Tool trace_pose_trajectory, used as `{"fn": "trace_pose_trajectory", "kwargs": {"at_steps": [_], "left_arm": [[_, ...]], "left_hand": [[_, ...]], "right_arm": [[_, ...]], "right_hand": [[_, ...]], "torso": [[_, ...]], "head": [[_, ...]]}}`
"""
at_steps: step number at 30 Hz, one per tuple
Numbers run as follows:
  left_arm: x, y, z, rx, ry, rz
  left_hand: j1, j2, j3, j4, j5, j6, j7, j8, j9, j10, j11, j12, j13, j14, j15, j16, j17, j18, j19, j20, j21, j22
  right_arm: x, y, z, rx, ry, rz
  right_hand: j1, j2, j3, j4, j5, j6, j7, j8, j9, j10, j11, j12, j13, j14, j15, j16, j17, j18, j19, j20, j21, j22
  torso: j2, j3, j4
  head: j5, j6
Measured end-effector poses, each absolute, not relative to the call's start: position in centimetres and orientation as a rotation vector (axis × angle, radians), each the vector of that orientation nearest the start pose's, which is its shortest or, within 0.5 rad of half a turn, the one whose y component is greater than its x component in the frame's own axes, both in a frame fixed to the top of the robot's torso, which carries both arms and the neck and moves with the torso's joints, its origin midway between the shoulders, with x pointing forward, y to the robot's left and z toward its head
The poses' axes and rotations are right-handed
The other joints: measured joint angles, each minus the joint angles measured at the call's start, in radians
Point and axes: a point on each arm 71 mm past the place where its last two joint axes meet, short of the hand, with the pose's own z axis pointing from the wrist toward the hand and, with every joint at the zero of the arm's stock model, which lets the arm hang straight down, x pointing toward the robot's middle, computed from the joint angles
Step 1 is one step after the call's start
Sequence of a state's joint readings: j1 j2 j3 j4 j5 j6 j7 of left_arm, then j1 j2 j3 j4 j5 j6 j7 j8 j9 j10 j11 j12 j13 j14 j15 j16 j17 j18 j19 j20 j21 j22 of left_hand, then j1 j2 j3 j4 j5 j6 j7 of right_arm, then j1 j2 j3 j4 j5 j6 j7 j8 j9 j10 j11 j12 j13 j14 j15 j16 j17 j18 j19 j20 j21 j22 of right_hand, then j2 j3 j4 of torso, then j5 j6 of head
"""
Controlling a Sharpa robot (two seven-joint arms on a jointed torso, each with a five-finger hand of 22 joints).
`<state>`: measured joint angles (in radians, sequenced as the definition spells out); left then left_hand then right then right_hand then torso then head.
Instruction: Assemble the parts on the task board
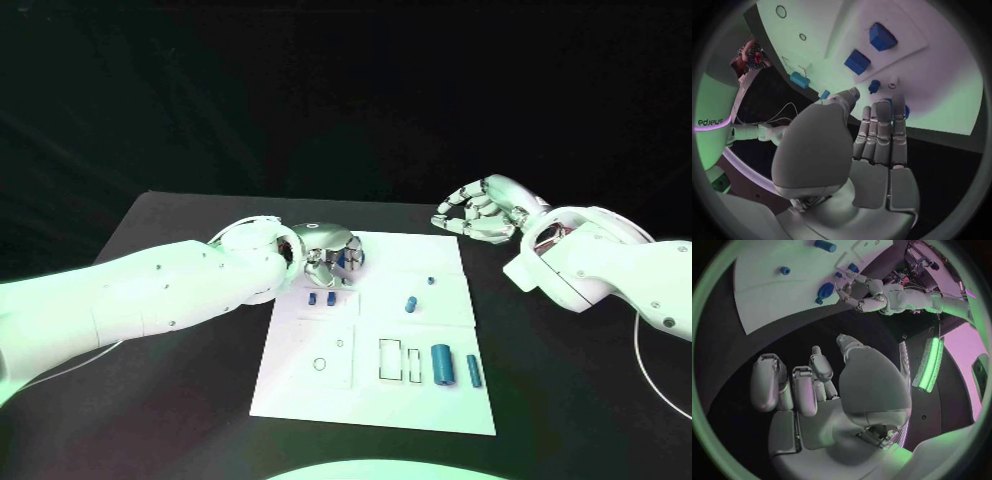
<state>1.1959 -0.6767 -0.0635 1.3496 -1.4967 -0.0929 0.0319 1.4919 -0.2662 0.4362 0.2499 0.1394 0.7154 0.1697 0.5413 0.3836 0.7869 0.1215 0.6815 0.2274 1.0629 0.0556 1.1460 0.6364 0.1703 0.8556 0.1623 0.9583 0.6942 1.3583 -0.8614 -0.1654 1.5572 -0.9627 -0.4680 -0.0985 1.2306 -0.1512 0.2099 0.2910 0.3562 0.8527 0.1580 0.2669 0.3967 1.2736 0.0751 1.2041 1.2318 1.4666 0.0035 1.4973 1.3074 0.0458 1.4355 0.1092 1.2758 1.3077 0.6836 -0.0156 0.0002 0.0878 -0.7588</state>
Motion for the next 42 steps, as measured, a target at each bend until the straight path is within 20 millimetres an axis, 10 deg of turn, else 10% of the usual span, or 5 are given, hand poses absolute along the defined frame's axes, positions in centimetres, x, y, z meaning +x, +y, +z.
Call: {"fn": "trace_pose_trajectory", "kwargs": {"at_steps": [42], "left_arm": [[50.66,15.22,-22.46,0.452,1.922,-0.637]], "left_hand": [[0.03,0.023,0.131,-0.09,0.0,0.114,-0.007,-0.052,-0.069,0.097,-0.014,-0.06,-0.055,0.099,-0.013,0.152,0.129,0.0,0.0,-0.014,0.084,0.074]], "right_arm": [[49.46,-21.17,-15.1,0.295,1.641,0.805]], "right_hand": [[0.0,0.0,0.0,0.0,0.0,0.0,0.0,0.004,0.0,0.0,0.0,0.0,0.001,0.0,0.0,0.0,0.001,0.0,0.0,0.0,0.0,0.0]], "torso": [[0.0,0.0006,-0.0001]], "head": [[-0.003,-0.005]]}}
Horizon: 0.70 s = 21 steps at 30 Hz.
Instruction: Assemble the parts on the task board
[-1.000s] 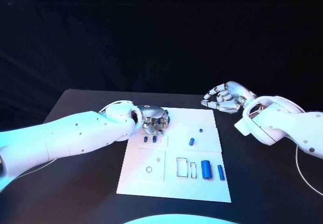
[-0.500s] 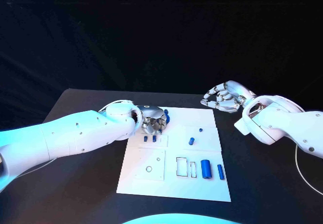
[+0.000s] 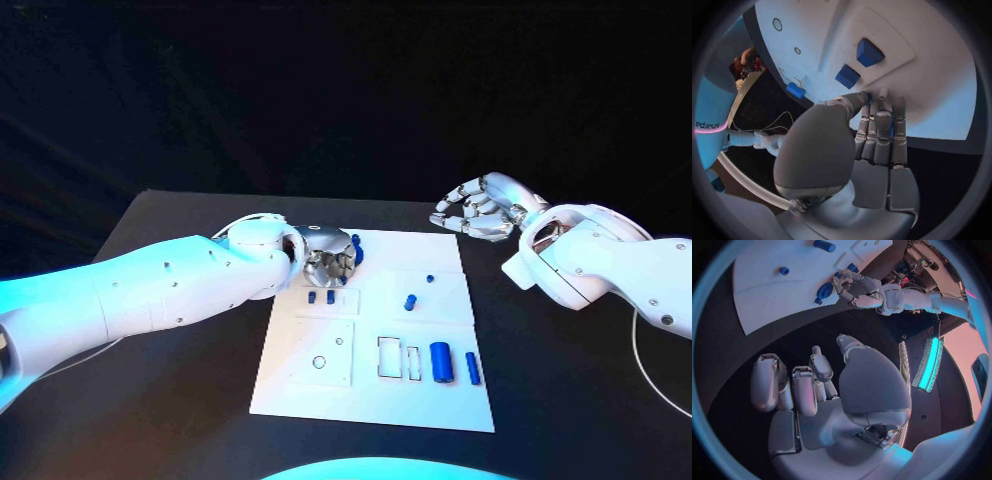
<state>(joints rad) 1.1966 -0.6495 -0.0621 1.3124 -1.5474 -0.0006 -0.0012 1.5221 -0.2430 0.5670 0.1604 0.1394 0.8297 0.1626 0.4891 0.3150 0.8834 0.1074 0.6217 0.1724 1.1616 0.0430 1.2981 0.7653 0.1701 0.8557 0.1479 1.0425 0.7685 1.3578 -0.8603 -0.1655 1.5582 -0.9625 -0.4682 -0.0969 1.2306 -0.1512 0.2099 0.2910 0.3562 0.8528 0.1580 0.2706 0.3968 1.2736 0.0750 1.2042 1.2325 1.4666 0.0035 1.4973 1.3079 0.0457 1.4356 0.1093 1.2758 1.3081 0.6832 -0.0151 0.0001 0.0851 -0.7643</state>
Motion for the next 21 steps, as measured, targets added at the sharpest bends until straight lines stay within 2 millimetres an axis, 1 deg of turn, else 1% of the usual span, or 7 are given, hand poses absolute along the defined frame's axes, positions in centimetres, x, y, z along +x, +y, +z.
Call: {"fn": "trace_pose_trajectory", "kwargs": {"at_steps": [4,6,8,9,16,19,21], "left_arm": [[50.69,15.17,-22.45,0.452,1.922,-0.637],[50.7,15.16,-22.45,0.452,1.922,-0.637],[50.71,15.15,-22.44,0.452,1.921,-0.638],[50.72,15.15,-22.44,0.451,1.92,-0.639],[50.69,15.15,-22.48,0.449,1.918,-0.647],[50.63,15.18,-22.44,0.446,1.916,-0.654],[50.59,15.2,-22.35,0.442,1.914,-0.66]], "left_hand": [[-0.006,0.006,0.006,-0.006,0.0,0.005,0.005,-0.003,-0.003,0.007,0.0,-0.006,-0.006,0.014,-0.004,0.009,0.014,0.0,0.0,0.0,0.01,0.006],[-0.012,0.009,0.007,-0.007,0.0,0.012,-0.001,-0.008,-0.005,0.017,-0.002,-0.011,-0.009,0.026,-0.003,0.021,0.028,0.0,0.0,0.0,0.015,0.01],[-0.019,0.006,0.01,-0.01,0.0,0.019,0.0,-0.009,-0.005,0.027,-0.006,-0.015,-0.011,0.035,-0.005,0.028,0.039,0.0,0.0,0.0,0.019,0.015],[-0.027,0.01,0.013,-0.013,0.0,0.028,-0.003,-0.009,-0.005,0.036,-0.007,-0.019,-0.015,0.044,-0.007,0.035,0.048,0.0,0.002,-0.002,0.026,0.022],[-0.043,0.018,0.02,-0.02,-0.004,0.065,-0.015,-0.01,-0.007,0.075,-0.018,-0.038,-0.017,0.068,-0.018,0.052,0.072,0.0,0.02,-0.012,0.044,0.046],[-0.05,0.013,0.022,-0.022,-0.004,0.07,-0.013,-0.018,-0.007,0.077,-0.02,-0.054,-0.022,0.068,-0.018,0.052,0.073,0.0,0.02,-0.012,0.045,0.048],[-0.055,0.017,0.022,-0.022,-0.004,0.07,-0.013,-0.021,-0.009,0.077,-0.019,-0.064,-0.025,0.071,-0.014,0.052,0.072,0.0,0.02,-0.012,0.045,0.048]], "right_arm": [[49.45,-21.15,-15.1,0.295,1.642,0.805],[49.45,-21.14,-15.1,0.295,1.642,0.806],[49.45,-21.13,-15.1,0.295,1.642,0.806],[49.45,-21.13,-15.1,0.295,1.642,0.806],[49.44,-21.11,-15.1,0.294,1.642,0.806],[49.44,-21.11,-15.1,0.294,1.642,0.806],[49.44,-21.11,-15.1,0.294,1.642,0.806]], "right_hand": [[0.0,0.0,0.0,0.0,0.0,0.0,0.0,0.0,0.0,0.0,0.0,0.0,0.001,0.0,0.0,0.0,0.0,0.0,0.0,0.0,0.0,0.0],[0.0,0.0,0.0,0.0,0.0,0.0,0.0,0.0,0.0,0.0,0.0,0.0,0.001,0.0,0.0,0.0,0.0,0.0,0.0,0.0,0.0,0.0],[0.0,0.0,0.0,0.0,0.0,0.0,0.0,0.0,0.0,0.0,0.0,0.0,0.001,0.0,0.0,0.0,0.0,0.0,0.0,0.0,0.0,0.0],[0.0,0.0,0.0,0.0,0.0,0.0,0.0,0.0,0.0,0.0,0.0,0.0,0.001,0.0,0.0,0.0,0.0,0.0,0.0,0.0,0.0,0.0],[0.0,0.0,0.0,0.0,0.0,0.0,0.0,0.0,0.0,0.0,0.0,0.0,0.001,0.0,0.0,0.0,0.0,0.0,0.0,0.0,0.0,0.0],[0.0,0.0,0.0,0.0,0.0,0.0,0.0,0.0,0.0,0.0,0.0,0.0,0.001,0.0,0.0,0.0,0.0,0.0,0.0,0.0,0.0,0.0],[0.0,0.0,0.0,0.0,0.0,0.0,0.0,0.0,0.0,0.0,0.0,0.0,0.001,0.0,0.0,0.0,0.0,0.0,0.0,0.0,0.0,0.0]], "torso": [[0.0,0.0,0.0],[0.0,-0.0001,0.0001],[0.0,-0.0001,0.0],[0.0,0.0,0.0],[0.0,0.0001,0.0],[0.0,0.0,0.0],[0.0,-0.0004,0.0]], "head": [[0.0,0.0],[0.0,0.0],[0.0,0.0],[0.001,0.0],[0.002,0.0],[0.002,0.001],[0.001,0.002]]}}
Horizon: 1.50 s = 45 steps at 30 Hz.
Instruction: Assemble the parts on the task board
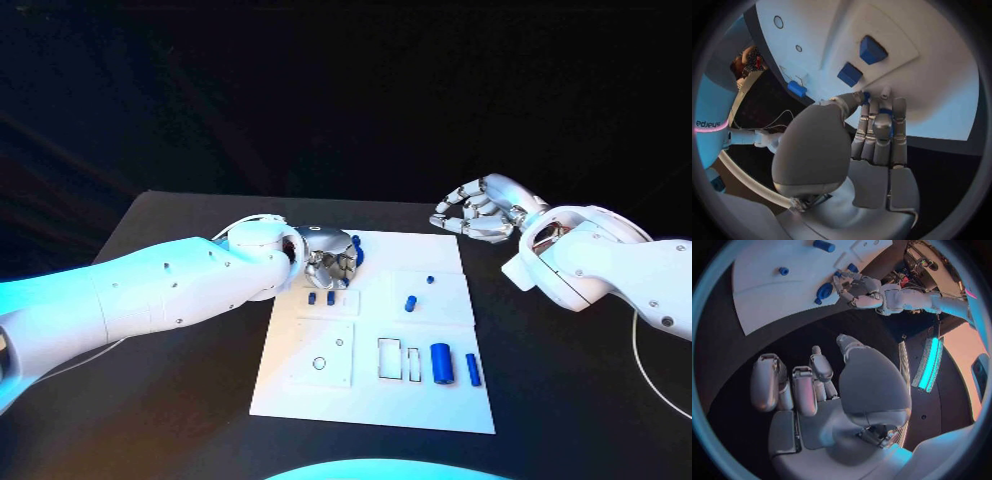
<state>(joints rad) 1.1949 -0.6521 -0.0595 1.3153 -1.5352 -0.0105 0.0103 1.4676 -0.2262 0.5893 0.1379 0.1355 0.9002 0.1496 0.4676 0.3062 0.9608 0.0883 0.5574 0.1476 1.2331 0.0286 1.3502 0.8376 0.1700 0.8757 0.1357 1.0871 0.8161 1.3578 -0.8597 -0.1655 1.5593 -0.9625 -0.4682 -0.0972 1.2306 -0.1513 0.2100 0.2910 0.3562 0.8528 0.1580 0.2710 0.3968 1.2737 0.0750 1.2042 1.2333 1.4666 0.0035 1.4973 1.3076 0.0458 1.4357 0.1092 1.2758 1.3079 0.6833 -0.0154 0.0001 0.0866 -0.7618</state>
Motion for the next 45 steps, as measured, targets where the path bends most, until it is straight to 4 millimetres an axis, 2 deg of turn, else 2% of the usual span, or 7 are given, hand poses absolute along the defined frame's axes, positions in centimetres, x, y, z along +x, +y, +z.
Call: {"fn": "trace_pose_trajectory", "kwargs": {"at_steps": [6,11,19,30,45], "left_arm": [[50.4,15.5,-22.0,0.426,1.902,-0.68],[50.4,16.0,-21.3,0.4,1.887,-0.696],[50.2,17.6,-20.4,0.355,1.874,-0.702],[50.3,19.4,-20.4,0.313,1.892,-0.677],[50.7,19.6,-20.8,0.292,1.925,-0.673]], "left_hand": [[0.0,0.0,0.003,-0.003,0.0,0.004,0.003,-0.004,-0.001,0.007,0.006,-0.012,-0.002,0.002,-0.002,0.004,0.0,0.0,0.009,-0.002,0.002,0.007],[-0.004,-0.004,0.006,-0.006,0.0,0.009,0.002,-0.004,-0.001,0.015,0.005,-0.016,-0.004,0.012,-0.001,0.008,0.012,0.0,0.017,-0.001,0.011,0.016],[-0.008,-0.001,0.008,-0.008,0.0,0.013,0.004,-0.01,-0.002,0.023,0.004,-0.027,-0.005,0.022,-0.001,0.014,0.021,0.0,0.023,-0.002,0.017,0.024],[-0.019,-0.011,0.005,-0.011,0.0,0.017,0.0,-0.015,-0.003,0.03,0.005,-0.037,-0.007,0.023,-0.002,0.014,0.026,0.0,0.03,-0.002,0.02,0.03],[-0.024,-0.016,0.005,-0.011,0.0,0.017,0.0,-0.019,-0.004,0.033,0.001,-0.041,-0.008,0.027,0.002,0.019,0.029,0.0,0.034,0.002,0.02,0.032]], "right_arm": [[49.4,-21.1,-15.1,0.295,1.642,0.805],[49.4,-21.2,-15.1,0.295,1.642,0.805],[49.4,-21.3,-15.1,0.297,1.642,0.803],[49.5,-21.4,-15.1,0.298,1.641,0.8],[49.4,-21.4,-15.2,0.299,1.643,0.8]], "right_hand": [[0.0,0.0,0.0,0.0,0.0,0.0,0.0,0.0,0.0,0.0,0.0,0.0,0.0,0.0,0.0,0.0,0.0,0.0,0.0,0.0,0.0,0.0],[0.0,0.0,0.0,0.0,0.0,0.0,0.0,0.0,0.0,0.0,0.0,0.0,0.0,0.0,0.0,0.0,0.0,0.0,0.0,0.0,0.0,0.0],[0.0,0.0,0.0,0.0,0.0,0.0,0.0,0.0,0.0,0.0,0.0,0.0,0.0,0.0,0.0,0.0,0.0,0.0,0.0,0.0,0.0,0.0],[0.0,0.0,0.0,0.0,0.0,0.0,0.0,0.0,0.0,0.0,0.0,0.0,0.001,0.0,0.0,0.0,0.0,0.0,0.0,0.0,0.0,0.0],[0.004,0.004,0.0,0.0,0.0,0.0,0.0,0.004,0.0,0.0,0.0,0.0,0.001,0.0,0.0,0.0,0.0,0.0,0.0,0.0,-0.004,-0.001]], "torso": [[0.0,-0.0001,-0.0002],[-0.001,0.0003,0.0002],[-0.002,0.0004,0.0013],[-0.001,-0.0004,0.0019],[0.0,-0.0002,0.0002]], "head": [[-0.002,0.002],[-0.002,0.005],[-0.004,0.007],[-0.005,0.007],[-0.001,0.005]]}}
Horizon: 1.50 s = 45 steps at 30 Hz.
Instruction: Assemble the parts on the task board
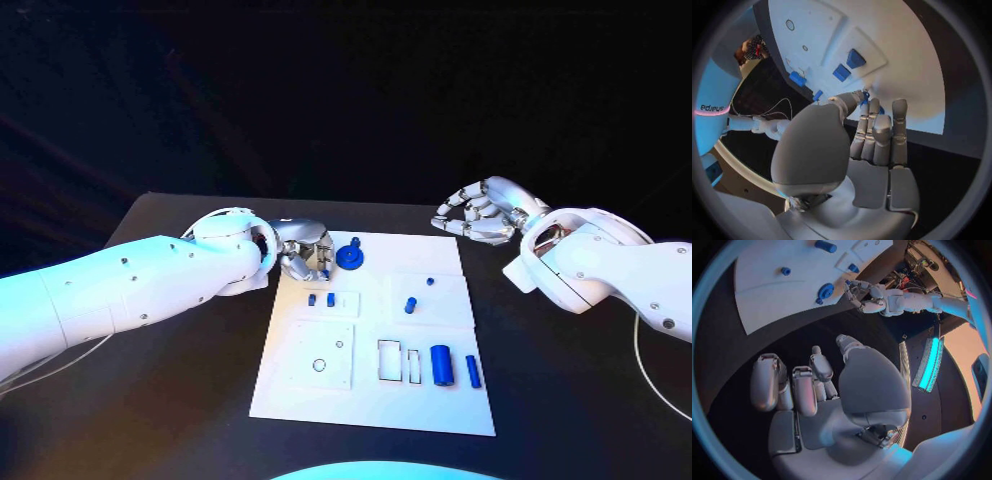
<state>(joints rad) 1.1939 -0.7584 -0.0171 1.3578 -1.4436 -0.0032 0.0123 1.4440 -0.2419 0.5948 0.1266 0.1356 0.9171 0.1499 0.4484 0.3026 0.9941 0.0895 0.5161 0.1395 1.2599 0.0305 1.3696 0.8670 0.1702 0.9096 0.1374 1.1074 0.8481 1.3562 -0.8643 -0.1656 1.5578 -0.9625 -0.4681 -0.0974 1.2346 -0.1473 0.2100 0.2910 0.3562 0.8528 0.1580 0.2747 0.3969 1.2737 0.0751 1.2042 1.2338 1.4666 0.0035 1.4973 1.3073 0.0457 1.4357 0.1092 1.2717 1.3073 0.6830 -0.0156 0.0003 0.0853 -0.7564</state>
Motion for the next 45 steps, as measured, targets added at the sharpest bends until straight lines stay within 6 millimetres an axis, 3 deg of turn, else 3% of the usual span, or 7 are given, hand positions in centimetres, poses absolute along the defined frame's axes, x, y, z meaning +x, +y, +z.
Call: {"fn": "trace_pose_trajectory", "kwargs": {"at_steps": [45], "left_arm": [[50.9,19.39,-21.55,0.292,1.966,-0.673]], "left_hand": [[0.0,0.0,0.0,0.0,0.0,0.007,0.0,-0.004,0.0,0.007,0.0,-0.009,-0.001,0.003,-0.003,0.0,0.002,0.0,0.007,0.0,0.004,0.007]], "right_arm": [[49.4,-21.39,-15.22,0.299,1.644,0.801]], "right_hand": [[0.0,0.0,0.0,0.0,0.0,0.0,0.0,0.0,0.0,0.0,0.0,0.0,0.0,0.0,0.0,0.0,0.0,0.0,0.0,0.0,0.0,0.0]], "torso": [[0.0,0.0007,-0.0001]], "head": [[-0.001,-0.008]]}}
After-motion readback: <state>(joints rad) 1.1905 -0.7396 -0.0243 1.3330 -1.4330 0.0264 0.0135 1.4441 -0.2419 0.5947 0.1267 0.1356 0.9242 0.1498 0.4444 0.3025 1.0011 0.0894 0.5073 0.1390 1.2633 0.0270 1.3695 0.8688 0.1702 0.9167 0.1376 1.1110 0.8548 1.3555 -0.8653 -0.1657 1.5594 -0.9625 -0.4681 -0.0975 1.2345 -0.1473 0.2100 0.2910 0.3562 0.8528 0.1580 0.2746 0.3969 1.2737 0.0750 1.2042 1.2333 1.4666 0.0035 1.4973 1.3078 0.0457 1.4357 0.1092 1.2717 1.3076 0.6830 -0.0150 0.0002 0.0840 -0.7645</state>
